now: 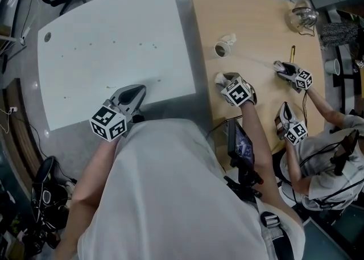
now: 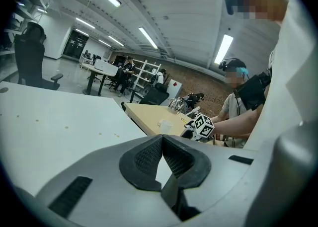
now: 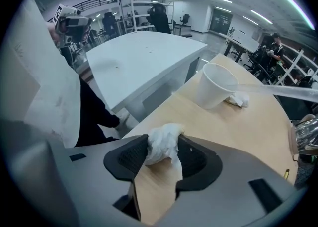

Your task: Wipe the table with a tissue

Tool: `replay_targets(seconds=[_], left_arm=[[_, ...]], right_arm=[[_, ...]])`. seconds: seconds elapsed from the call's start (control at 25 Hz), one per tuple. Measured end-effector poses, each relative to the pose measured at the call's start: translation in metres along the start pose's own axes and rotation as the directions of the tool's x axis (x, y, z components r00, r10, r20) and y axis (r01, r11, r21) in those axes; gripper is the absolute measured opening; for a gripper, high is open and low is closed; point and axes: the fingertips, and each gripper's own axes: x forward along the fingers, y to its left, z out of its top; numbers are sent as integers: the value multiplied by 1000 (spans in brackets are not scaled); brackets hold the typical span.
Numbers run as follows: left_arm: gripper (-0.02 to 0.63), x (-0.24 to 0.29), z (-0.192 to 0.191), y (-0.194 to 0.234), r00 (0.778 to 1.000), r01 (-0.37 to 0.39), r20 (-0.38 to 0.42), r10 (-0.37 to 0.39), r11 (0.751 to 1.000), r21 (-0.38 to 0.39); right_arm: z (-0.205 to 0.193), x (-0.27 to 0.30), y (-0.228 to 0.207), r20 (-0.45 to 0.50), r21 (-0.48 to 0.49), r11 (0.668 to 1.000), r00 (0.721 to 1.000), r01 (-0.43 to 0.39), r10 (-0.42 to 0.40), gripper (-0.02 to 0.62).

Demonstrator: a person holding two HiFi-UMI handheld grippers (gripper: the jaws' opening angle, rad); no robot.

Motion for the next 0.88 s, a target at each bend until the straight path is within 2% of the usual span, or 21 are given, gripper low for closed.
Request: replay_targets(seconds=[0.24,0.48,0.64,0.88], left_arm=[[6,-4,-2,-7,1000,-6,4,6,1000,9],[6,-10,-7,-14,1000,-15,15,15,1000,12],[6,-12,-11,-18,999,-30,24,30,1000,7],[6,-22,-24,-22,997,-76,28,76,997,-16]], right_arm=[[6,-8,-1,43,32,999,999,28,-30,158],[29,-31,7,172,98,995,985,12,-29,156],[60,-48,25,307,137,989,951,-63,18,156],[106,-58,66,473,145,963,871,-229,136,156]])
